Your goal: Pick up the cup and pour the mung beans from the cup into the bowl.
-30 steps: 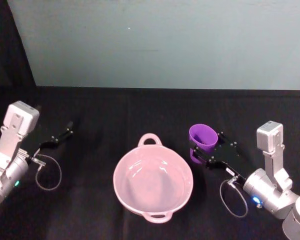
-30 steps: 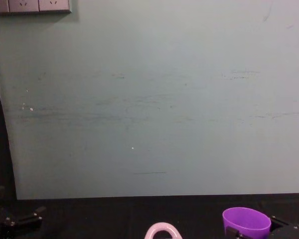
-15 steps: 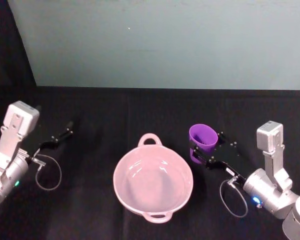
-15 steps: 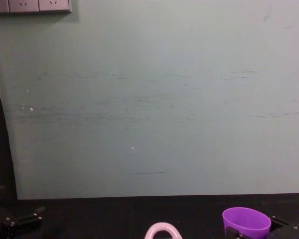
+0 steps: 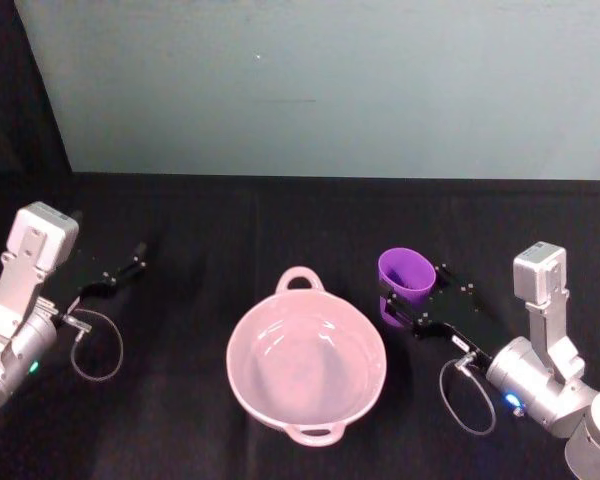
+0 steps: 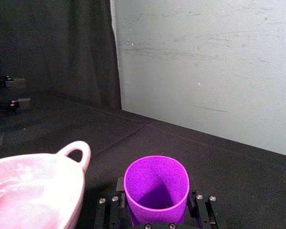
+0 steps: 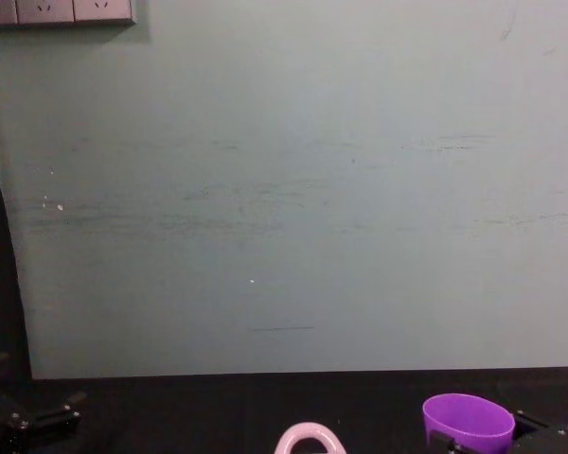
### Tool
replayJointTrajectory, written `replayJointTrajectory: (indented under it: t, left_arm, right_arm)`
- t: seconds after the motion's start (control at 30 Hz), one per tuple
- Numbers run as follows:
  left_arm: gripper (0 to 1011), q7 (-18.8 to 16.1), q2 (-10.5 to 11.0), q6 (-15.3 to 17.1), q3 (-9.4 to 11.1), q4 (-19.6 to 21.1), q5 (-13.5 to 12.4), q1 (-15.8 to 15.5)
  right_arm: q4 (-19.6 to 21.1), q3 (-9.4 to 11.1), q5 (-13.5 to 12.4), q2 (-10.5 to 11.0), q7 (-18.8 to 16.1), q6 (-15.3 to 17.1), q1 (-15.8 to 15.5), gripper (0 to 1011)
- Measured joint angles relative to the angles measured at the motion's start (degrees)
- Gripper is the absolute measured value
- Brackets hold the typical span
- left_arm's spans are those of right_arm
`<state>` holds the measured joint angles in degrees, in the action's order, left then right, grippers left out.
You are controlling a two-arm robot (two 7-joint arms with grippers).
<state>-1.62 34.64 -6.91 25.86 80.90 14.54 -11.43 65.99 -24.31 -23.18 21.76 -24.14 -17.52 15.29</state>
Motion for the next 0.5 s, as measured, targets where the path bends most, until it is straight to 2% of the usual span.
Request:
replayJointTrajectory:
  t: [0.5]
  left_arm:
    - [1012, 0.0, 0.0, 0.0, 0.0, 0.0, 0.0, 0.0]
  right_arm:
    - [0.0, 0.0, 0.0, 0.0, 0.0, 0.0, 0.0, 726]
